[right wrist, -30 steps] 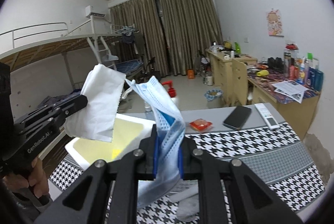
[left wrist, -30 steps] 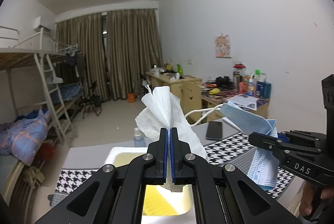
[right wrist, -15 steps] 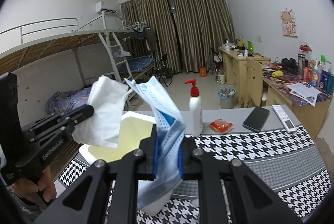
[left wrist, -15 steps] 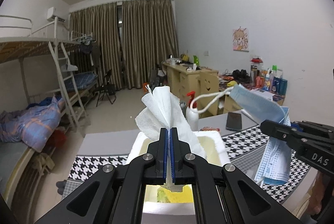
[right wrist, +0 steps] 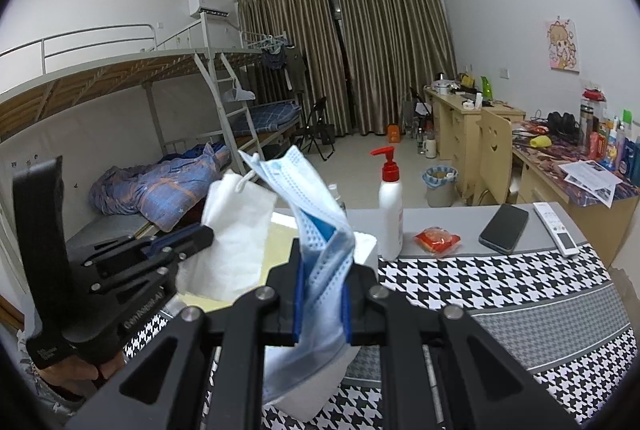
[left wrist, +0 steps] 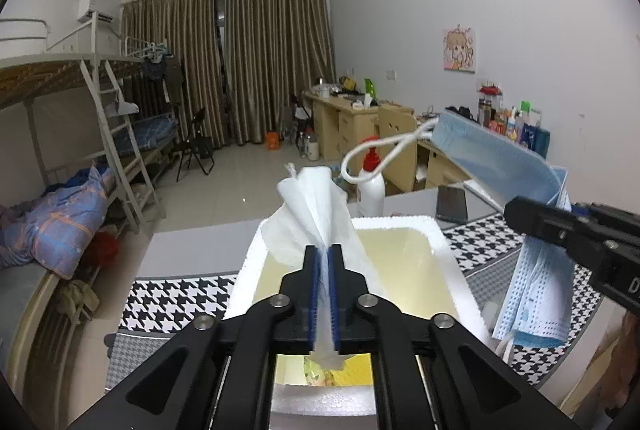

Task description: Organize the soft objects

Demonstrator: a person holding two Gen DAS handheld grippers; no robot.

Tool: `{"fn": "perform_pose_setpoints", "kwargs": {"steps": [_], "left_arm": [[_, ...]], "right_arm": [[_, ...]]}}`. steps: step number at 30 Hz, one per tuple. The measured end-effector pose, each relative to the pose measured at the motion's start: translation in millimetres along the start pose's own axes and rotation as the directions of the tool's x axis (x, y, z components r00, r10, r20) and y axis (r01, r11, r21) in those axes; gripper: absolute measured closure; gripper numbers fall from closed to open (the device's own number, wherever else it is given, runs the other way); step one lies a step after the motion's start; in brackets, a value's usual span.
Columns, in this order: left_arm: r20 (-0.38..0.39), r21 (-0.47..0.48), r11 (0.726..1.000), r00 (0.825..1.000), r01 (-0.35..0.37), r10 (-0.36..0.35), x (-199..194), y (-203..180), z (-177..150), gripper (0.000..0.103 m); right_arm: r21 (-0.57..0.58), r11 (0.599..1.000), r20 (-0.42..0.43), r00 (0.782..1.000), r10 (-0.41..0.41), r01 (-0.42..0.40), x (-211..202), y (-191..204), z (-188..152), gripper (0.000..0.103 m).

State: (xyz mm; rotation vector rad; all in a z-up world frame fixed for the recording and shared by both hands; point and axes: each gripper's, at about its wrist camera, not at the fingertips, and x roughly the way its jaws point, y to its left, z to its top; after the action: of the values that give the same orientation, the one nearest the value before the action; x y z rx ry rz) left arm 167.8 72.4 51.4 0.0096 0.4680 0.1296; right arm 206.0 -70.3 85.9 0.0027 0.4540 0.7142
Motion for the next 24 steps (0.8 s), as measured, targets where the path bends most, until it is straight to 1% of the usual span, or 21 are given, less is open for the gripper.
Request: {"fn": "perform_pose_setpoints", "kwargs": {"steps": [1,2,3,4,7,8,9,11,16,18,24], "left_arm": [[-0.005,-0.007,1.000,1.000,0.004,-0.004,1,1,0,0.080],[-0.002,-0.014,1.000,1.000,0.002,-0.002,1,2,-1,0.057],[0.004,-0.020,1.000,1.000,-0.004,0.004,0,3,-1,0.038],[0.018,-0.028,1.000,1.000,-0.008,0.009,-3,5,-1,0.034],[0.029,-0.031,0.999,0.999,-0.013,0.014,-6,8,0,0.032],[0.033,-0.033,0.999,0.999,-0.016,0.017,-7,9,1,0.030],[0.037,-0.038,0.999,0.999,-0.019,0.021,-8,11,1,0.025],[0.048,-0.046,0.999,0.999,-0.023,0.025,-11,13,1,0.018],[0.063,-0.065,0.997,0.997,-0.037,0.042,-18,23,2,0.012],[0.071,-0.079,0.996,0.996,-0.050,0.056,-20,27,2,0.006],[0.081,-0.093,0.993,0.993,-0.074,0.082,-23,36,4,0.004]], "right_arm": [[0.002,1.000,0.001,1.000,-0.001,0.001,0,0,0,0.085],[0.003,1.000,0.003,1.000,-0.005,0.005,0,0,1,0.085],[0.003,1.000,0.005,1.000,-0.013,0.013,0,0,2,0.085],[0.003,1.000,0.008,1.000,-0.018,0.018,-1,-1,3,0.085],[0.004,1.000,0.019,0.999,-0.027,0.027,-3,0,6,0.085],[0.002,1.000,0.020,0.999,-0.028,0.028,-3,1,6,0.085],[-0.001,1.000,0.023,0.999,-0.029,0.029,-3,3,6,0.085],[-0.004,1.000,0.027,0.999,-0.031,0.031,-3,5,9,0.085],[-0.013,0.999,0.030,0.999,-0.030,0.030,2,11,14,0.085],[-0.018,0.999,0.031,0.999,-0.035,0.036,4,13,16,0.085],[-0.034,0.999,0.037,0.999,-0.033,0.034,9,20,22,0.085]]}}
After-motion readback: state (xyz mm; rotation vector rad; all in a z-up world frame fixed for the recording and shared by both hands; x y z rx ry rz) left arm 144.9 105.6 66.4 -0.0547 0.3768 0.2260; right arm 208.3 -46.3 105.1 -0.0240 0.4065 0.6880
